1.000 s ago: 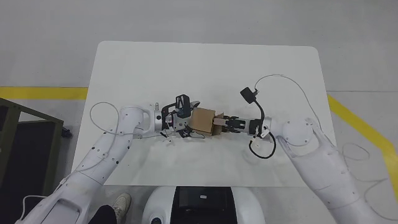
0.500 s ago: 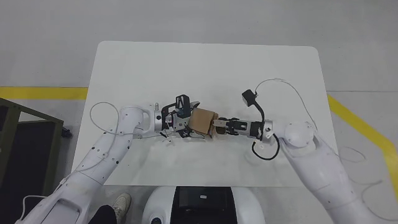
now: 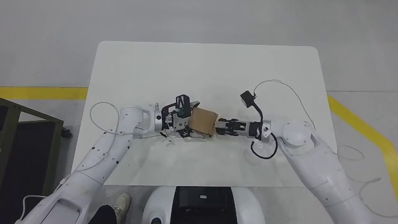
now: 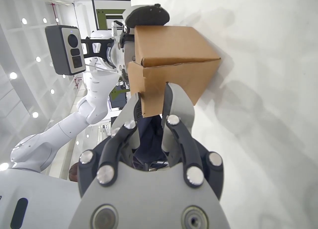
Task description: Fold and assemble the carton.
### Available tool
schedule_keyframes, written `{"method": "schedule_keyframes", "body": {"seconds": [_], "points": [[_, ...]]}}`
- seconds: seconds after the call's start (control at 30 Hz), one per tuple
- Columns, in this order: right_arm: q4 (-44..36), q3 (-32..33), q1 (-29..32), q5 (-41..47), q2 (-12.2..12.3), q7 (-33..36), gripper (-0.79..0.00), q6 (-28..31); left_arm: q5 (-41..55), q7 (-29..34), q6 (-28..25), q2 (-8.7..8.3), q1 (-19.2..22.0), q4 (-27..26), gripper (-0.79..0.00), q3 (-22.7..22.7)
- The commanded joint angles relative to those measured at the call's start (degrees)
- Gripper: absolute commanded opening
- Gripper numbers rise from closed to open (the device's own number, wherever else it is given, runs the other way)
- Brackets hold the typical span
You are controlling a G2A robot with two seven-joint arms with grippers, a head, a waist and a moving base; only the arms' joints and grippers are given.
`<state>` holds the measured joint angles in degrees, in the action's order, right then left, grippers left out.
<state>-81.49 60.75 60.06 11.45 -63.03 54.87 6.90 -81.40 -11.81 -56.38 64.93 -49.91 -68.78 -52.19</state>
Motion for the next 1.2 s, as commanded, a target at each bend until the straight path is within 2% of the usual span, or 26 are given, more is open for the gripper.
{"method": "schedule_keyframes", "body": {"seconds": [0.0, 0.37, 1.17], "points": [[-0.01, 0.16, 0.21, -0.37, 0.06, -0.2, -0.619, -0.22, 0.08, 0.04, -0.04, -0.01, -0.02, 0.01, 0.0, -0.02], [-0.74, 1.3, 1.49, -2.05, 0.48, -0.66, -0.622, -1.16, 0.11, 0.33, -0.06, -0.02, -0.08, -0.1, 0.0, -0.03], [-4.63, -0.44, 0.8, -7.94, 0.29, -3.01, -0.631, -5.09, 0.22, 0.54, -0.27, -0.2, -0.43, -1.0, 0.0, -0.42]]}}
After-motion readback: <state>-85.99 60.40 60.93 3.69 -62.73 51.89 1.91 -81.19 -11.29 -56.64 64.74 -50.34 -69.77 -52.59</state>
